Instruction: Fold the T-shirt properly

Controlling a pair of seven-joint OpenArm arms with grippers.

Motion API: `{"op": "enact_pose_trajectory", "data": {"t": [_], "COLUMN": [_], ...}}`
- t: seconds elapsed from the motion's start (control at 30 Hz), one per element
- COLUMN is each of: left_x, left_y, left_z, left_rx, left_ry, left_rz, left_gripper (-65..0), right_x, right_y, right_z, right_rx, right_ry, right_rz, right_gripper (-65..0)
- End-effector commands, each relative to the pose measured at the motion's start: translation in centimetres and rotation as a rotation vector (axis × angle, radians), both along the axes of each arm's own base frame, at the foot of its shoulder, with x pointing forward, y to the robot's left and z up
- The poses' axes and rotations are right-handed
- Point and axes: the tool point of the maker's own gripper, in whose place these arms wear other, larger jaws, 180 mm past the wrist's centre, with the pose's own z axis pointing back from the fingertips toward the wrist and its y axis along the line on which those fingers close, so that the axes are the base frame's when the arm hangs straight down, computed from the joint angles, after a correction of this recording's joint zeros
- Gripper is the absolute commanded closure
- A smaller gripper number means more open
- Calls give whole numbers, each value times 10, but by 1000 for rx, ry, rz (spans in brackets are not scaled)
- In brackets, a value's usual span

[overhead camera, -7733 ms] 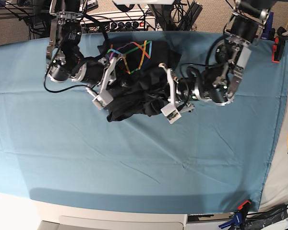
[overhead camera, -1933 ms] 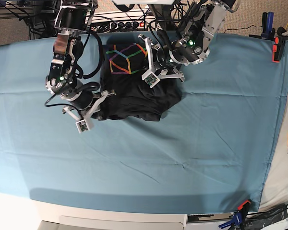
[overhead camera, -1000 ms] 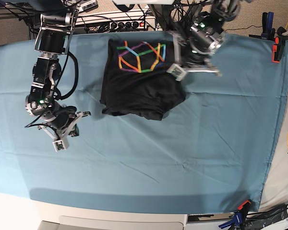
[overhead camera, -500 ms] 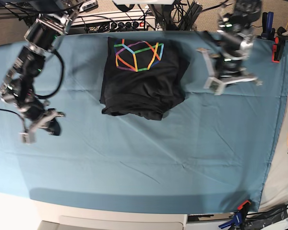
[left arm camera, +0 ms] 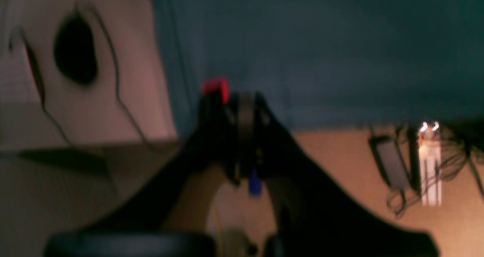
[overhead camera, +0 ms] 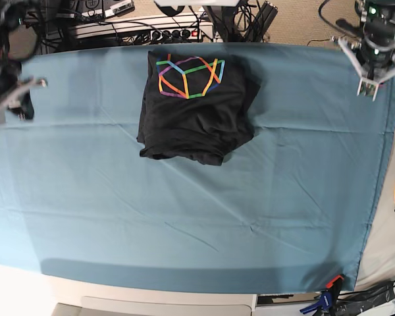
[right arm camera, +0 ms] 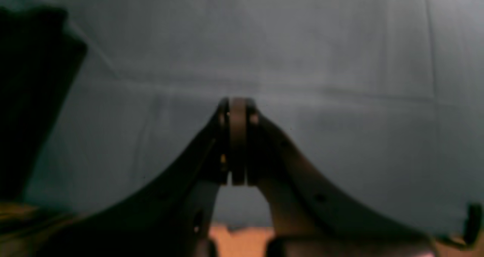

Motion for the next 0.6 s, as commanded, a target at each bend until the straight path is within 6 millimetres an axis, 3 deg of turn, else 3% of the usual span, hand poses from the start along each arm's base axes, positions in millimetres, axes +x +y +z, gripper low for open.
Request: {"op": "enact_pose_trajectory", "data": {"t": [0.0, 0.17, 0.37, 0.47, 0.57], "left_x": [-4, -54, -124, -141, -142], "left_y": [4, 2, -9, -13, -22], "left_z": [5, -13, -27, -28, -30], "left_rx": [23, 14, -42, -64, -114], "left_ry": [-1, 160, 374, 425, 414], "left_rz": [-7, -1, 12, 15, 25], "left_gripper": [0, 0, 0, 0, 0], "right_x": [-4, -59, -122, -147, -168], "right_y": [-1, -12, -10, -3, -2], "right_z": [10, -17, -49, -59, -72], "right_rx": [-29, -62, -23, 9, 34], "right_ry": [-12, 193, 399, 459, 522], "right_rz": [15, -15, -52, -78, -105], "right_gripper": [0, 0, 0, 0, 0]}}
